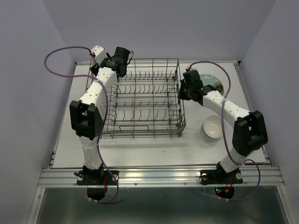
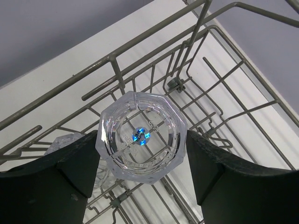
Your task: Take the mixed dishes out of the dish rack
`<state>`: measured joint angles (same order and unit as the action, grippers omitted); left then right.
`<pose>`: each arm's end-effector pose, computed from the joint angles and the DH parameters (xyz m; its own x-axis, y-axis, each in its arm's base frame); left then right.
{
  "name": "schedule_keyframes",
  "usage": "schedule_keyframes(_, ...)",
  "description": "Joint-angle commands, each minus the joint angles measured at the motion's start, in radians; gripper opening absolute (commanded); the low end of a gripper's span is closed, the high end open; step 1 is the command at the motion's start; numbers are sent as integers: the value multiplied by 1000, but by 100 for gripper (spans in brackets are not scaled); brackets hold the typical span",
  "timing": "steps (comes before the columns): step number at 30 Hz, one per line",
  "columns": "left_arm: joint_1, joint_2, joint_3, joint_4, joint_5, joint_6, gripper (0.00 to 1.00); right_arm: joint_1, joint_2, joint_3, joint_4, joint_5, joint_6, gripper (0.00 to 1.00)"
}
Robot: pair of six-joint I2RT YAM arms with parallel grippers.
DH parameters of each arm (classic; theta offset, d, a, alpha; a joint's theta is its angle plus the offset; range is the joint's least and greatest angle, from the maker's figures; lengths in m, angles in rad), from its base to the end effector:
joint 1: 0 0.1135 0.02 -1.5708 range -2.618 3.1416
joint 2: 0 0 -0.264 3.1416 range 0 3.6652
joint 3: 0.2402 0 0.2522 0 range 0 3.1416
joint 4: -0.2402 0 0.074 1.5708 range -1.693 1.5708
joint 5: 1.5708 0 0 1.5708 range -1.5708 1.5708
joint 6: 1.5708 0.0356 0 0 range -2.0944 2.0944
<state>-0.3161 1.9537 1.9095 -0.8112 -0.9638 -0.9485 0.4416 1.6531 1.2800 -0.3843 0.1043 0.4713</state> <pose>0.4158 -0.1052 0.3363 -0.1462 -0.4398 -0.8861 -0.7781 0.6043 -0.1716 0.3372 0.1553 0.2680 -0.7154 0.1613 -0.6799 -0.0358 0.9633 0.2662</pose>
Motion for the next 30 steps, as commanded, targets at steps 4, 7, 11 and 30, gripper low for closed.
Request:
schedule_keyframes(4, -20, -102, 39, 98, -44, 109, 0, 8, -19, 13, -1, -14, 24, 6)
schedule_keyframes(7, -35, -143, 39, 156, -18, 180, 0, 8, -23, 42, -2, 1, 24, 24)
schedule_keyframes(11, -49, -208, 23, 234, 51, 252, 0, 8, -27, 100, -2, 2, 9, 44)
schedule_keyframes(30, -123, -535, -179, 599, 790, 372, 0, 8, -292, 47, 471, -599, -114, 100)
